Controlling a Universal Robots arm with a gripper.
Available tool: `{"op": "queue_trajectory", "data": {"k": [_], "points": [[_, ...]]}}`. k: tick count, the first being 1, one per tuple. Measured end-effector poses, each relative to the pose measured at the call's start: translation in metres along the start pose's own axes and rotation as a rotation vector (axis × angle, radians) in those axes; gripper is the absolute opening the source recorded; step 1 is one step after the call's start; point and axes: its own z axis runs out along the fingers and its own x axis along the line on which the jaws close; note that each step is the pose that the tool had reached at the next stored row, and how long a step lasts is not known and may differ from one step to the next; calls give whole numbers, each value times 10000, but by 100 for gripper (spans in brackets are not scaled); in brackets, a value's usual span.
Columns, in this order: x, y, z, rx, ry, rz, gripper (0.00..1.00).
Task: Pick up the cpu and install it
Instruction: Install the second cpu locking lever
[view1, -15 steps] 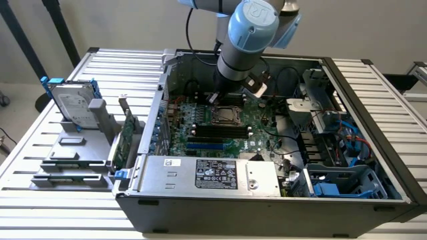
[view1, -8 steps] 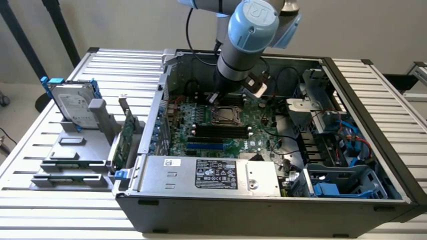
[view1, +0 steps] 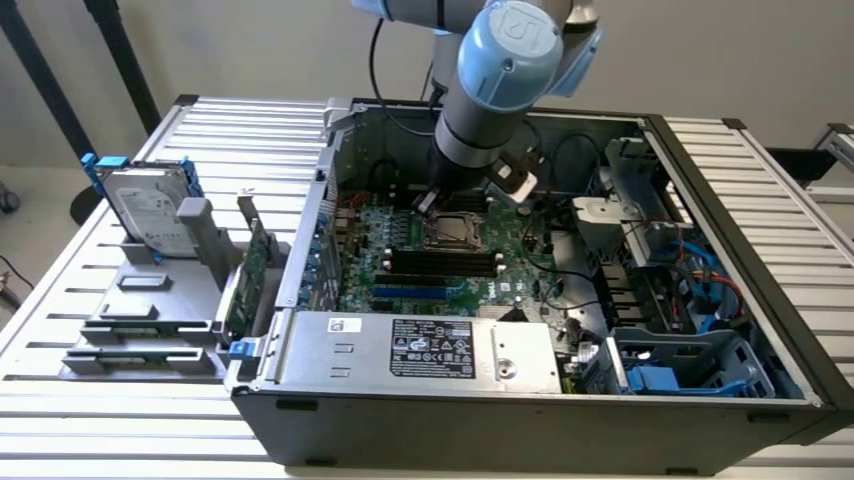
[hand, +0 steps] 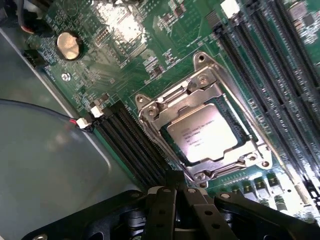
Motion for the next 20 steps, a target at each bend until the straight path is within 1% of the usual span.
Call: {"op": "queue_trajectory", "data": {"k": [5,8,11,20], "points": [[-42,14,-133,11,-8,5,11],[-128,70,-184,10,-10,8,11],[-198,113,-257,15,-17,11,11],[-393,222,-543,65,-48,40,11]]}}
